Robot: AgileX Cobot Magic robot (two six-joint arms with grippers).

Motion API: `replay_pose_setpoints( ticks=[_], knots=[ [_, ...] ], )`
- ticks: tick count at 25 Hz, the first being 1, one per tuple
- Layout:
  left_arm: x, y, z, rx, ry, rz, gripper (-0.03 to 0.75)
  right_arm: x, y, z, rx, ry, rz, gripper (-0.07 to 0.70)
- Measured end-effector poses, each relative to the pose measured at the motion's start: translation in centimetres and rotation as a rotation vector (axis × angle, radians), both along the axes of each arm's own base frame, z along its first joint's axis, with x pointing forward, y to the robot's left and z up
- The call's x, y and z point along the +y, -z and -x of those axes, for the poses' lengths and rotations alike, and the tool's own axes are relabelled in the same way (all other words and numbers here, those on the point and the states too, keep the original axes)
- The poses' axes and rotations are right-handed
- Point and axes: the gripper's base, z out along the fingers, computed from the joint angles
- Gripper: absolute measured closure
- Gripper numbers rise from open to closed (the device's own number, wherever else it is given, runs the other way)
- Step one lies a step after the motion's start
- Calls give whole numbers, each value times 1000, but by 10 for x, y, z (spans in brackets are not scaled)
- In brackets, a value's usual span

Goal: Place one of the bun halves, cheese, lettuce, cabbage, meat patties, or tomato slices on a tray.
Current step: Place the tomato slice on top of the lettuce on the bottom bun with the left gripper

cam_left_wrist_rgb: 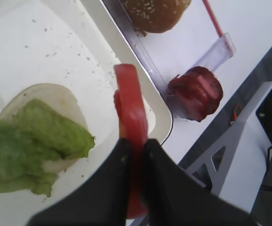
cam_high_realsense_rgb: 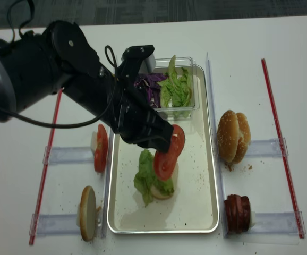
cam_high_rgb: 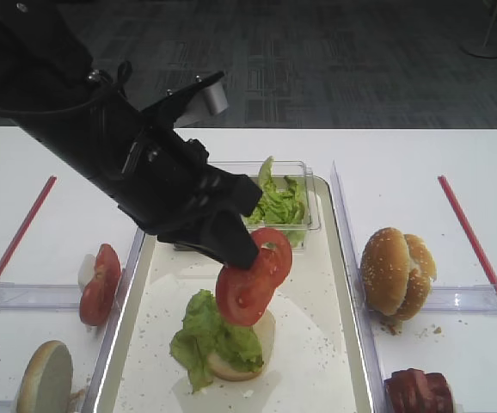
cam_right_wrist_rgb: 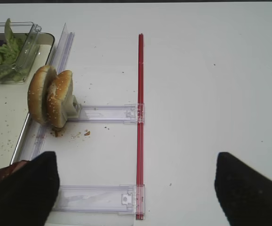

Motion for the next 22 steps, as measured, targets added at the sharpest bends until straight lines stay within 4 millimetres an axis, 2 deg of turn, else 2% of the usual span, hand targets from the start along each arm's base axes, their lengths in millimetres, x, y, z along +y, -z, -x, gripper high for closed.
replay_pose_setpoints(
  ticks=[7, 22],
  knots=[
    [-1, 0, 1, 15, 7, 10, 667, 0, 0, 0, 0, 0, 0, -48],
    [-10, 54, -18, 147, -9, -64, 667, 0, 0, 0, 0, 0, 0, -48]
  ],
)
